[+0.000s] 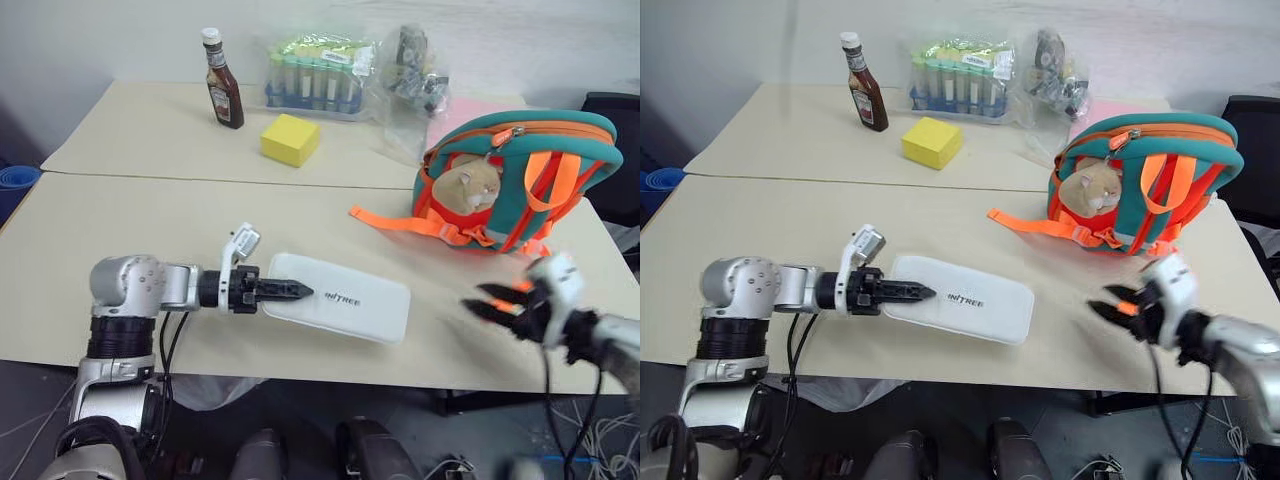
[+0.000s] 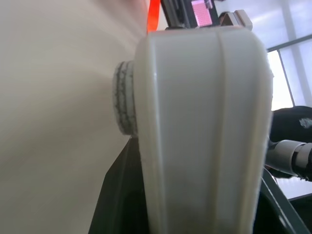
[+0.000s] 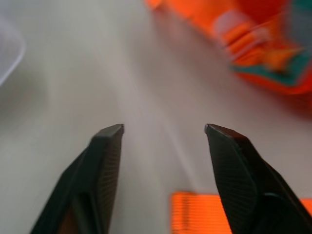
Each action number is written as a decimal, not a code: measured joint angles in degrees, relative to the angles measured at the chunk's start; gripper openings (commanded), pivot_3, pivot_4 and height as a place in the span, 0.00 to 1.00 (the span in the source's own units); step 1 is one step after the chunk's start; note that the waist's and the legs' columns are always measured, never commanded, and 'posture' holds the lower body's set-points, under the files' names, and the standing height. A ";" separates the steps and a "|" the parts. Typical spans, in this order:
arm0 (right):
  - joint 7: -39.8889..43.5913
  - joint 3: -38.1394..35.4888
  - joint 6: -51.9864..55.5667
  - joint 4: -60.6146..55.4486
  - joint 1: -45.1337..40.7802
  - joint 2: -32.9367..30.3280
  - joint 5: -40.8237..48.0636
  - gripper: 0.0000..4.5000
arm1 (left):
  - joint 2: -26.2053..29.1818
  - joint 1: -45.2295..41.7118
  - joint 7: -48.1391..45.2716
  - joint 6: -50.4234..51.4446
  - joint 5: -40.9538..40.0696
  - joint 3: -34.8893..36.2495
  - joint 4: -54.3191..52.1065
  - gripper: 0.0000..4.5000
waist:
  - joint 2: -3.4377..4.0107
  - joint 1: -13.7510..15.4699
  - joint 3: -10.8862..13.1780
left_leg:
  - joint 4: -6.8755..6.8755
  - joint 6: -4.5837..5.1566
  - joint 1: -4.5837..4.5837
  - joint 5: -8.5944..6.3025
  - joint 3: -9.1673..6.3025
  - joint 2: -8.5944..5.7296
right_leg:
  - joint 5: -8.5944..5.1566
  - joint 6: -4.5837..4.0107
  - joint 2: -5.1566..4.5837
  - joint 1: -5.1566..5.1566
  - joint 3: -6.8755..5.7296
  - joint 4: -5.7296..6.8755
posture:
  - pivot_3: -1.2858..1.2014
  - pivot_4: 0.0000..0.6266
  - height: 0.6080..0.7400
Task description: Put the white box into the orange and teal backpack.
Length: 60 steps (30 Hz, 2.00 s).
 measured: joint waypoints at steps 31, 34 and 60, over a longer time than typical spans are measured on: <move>16.36 16.84 4.96 15.46 -34.75 3.63 3.57 0.02 | 11.48 -3.45 4.95 -13.08 -6.00 14.84 -0.23 0.27 | 0.32 -1.61 0.24 | 0.00 -0.20 -0.61 0.10 0.06 0.12 | 0.00 -0.01 0.06 -0.78 0.01 0.29 | 0.52 0.24 1.00; 19.21 16.69 11.06 5.27 -32.16 0.87 10.52 0.01 | 13.14 -4.62 3.82 -17.23 -4.75 13.93 3.13 0.27 | 0.34 -1.35 0.27 | 0.00 -0.22 -0.71 0.11 0.07 0.12 | -0.01 -0.01 0.05 -0.91 0.01 0.35 | 0.52 0.24 1.00; 27.86 9.97 15.08 -9.91 -11.23 -15.31 23.74 0.01 | 17.18 -17.80 -27.74 -42.26 4.16 -8.51 7.17 0.27 | 0.18 -0.85 0.38 | 0.04 -0.14 -0.78 0.12 0.12 0.07 | -0.01 -0.02 0.07 -0.96 0.09 0.36 | 0.52 0.24 1.00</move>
